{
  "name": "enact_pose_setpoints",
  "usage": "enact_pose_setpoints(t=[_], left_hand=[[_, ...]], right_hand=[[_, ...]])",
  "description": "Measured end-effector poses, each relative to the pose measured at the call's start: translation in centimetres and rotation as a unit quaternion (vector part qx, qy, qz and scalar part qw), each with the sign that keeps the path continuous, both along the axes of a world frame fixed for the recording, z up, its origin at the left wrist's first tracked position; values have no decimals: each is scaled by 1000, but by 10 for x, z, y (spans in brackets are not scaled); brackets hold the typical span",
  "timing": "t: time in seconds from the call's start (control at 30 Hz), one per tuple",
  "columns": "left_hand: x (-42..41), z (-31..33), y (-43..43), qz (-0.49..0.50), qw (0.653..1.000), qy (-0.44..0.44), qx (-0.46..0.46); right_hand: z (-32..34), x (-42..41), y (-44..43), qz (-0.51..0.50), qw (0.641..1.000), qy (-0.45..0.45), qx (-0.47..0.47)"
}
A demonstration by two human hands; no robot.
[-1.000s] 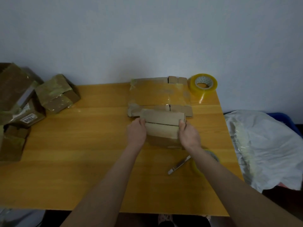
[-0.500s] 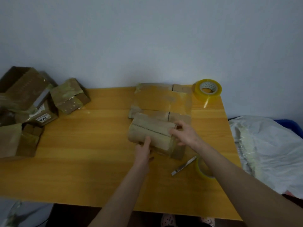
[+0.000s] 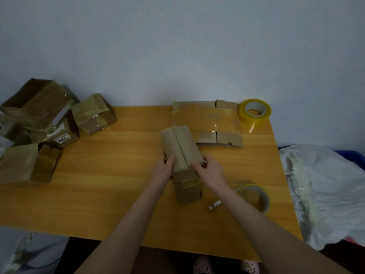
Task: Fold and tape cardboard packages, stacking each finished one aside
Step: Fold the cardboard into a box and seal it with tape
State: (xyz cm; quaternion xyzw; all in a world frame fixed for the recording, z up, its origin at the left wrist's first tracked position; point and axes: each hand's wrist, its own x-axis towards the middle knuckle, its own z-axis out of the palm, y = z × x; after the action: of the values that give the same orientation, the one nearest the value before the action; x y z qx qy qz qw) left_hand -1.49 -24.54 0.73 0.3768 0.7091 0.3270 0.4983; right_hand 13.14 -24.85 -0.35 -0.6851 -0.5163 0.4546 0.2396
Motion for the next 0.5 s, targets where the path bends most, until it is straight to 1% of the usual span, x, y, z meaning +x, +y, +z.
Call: enact_pose_setpoints(t=[0.07, 0.13, 0.23, 0.33, 0.4, 0.5], left_hand=[[-5, 2, -2, 8, 1000, 25, 0], [-17, 0, -16, 25, 997, 70, 6], [-29, -5, -37, 8, 991, 137, 3], [-24, -8, -34, -37, 990, 135, 4], [-14, -10, -26, -79, 988, 129, 6], [-3, -10, -18, -95, 988, 123, 16]], right_hand=[[2, -6, -2, 4, 1000, 10, -5], [4, -15, -11, 15, 1000, 12, 0], [4, -22, -27, 24, 1000, -7, 9], [1, -17, -34, 7, 999, -50, 4], [-4, -12, -32, -21, 998, -51, -8], [-9, -7, -29, -40, 998, -44, -7]])
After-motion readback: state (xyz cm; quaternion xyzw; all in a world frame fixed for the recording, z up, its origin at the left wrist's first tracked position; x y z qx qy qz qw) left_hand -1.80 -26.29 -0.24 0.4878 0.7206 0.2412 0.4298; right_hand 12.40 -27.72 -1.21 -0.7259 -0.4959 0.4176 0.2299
